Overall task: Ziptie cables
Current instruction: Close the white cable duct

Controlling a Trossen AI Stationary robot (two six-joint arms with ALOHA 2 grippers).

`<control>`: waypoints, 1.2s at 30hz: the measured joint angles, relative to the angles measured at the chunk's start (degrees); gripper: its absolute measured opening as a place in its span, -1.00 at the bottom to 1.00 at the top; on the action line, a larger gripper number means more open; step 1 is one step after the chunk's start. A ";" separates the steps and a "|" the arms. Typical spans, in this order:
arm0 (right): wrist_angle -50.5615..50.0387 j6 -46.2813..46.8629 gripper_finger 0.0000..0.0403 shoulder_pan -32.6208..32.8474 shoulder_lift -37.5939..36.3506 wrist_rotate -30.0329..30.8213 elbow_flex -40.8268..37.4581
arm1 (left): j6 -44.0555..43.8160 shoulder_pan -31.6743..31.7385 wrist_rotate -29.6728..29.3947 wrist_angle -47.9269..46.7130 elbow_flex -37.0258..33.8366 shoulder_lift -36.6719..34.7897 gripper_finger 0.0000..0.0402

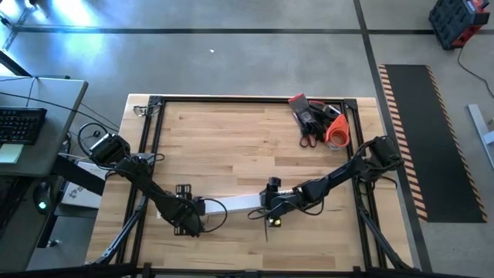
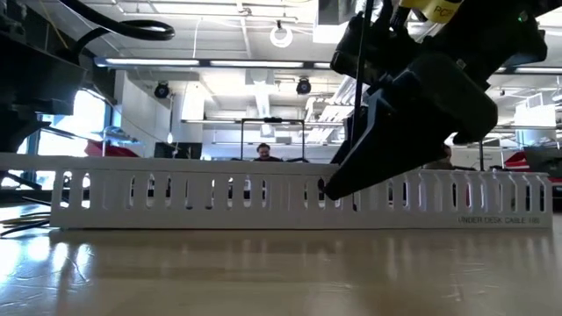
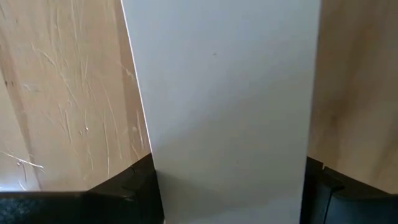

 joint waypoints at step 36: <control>-28.53 -3.63 0.90 4.10 -5.78 13.93 10.76 | -0.38 -0.08 1.51 0.40 0.07 0.01 0.07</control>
